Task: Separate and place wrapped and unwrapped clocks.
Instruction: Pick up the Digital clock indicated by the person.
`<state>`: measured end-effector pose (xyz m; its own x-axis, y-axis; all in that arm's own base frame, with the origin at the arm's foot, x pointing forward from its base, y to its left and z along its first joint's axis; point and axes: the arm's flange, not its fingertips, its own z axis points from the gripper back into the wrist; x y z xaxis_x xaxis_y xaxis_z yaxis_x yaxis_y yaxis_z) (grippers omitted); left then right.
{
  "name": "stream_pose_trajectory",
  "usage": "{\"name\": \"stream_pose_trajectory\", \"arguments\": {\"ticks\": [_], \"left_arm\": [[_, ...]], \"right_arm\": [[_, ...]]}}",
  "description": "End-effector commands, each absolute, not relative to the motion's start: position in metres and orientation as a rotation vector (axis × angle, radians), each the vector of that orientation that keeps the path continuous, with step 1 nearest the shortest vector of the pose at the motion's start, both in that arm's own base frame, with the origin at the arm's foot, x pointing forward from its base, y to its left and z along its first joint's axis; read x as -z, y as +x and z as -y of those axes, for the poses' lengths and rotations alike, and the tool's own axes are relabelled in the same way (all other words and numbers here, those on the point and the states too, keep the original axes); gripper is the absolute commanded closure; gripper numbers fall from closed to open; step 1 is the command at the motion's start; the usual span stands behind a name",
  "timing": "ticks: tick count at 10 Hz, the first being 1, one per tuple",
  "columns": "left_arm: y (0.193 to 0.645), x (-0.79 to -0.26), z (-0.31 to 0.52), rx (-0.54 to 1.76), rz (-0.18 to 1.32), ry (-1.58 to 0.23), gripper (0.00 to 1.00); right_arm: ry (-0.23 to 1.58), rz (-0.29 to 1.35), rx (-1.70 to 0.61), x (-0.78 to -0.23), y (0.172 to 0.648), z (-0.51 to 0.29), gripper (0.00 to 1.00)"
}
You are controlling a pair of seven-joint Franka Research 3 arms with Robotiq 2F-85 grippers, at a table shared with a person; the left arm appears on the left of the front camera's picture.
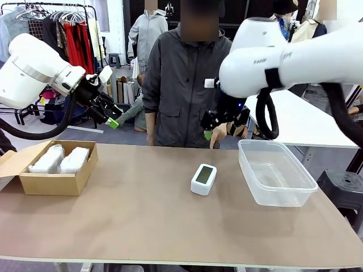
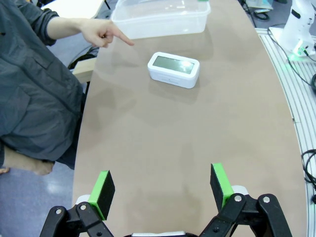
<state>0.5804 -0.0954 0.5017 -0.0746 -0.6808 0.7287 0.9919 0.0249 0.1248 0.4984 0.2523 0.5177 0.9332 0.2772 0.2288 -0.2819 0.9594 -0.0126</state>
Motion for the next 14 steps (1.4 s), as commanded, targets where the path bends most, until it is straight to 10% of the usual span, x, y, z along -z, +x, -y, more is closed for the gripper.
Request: {"name": "stream_pose_trajectory", "arguments": {"ticks": [1,14], "left_arm": [[0.579,-0.502,0.094,1.506,0.749,-0.54,0.0],[0.579,-0.502,0.094,1.506,0.749,-0.54,0.0]], "right_arm": [[-0.03,0.22,-0.193,-0.507,0.517,-0.26,0.0],[0.079,0.195,0.112,-0.443,0.551,-0.268,0.0]]}}
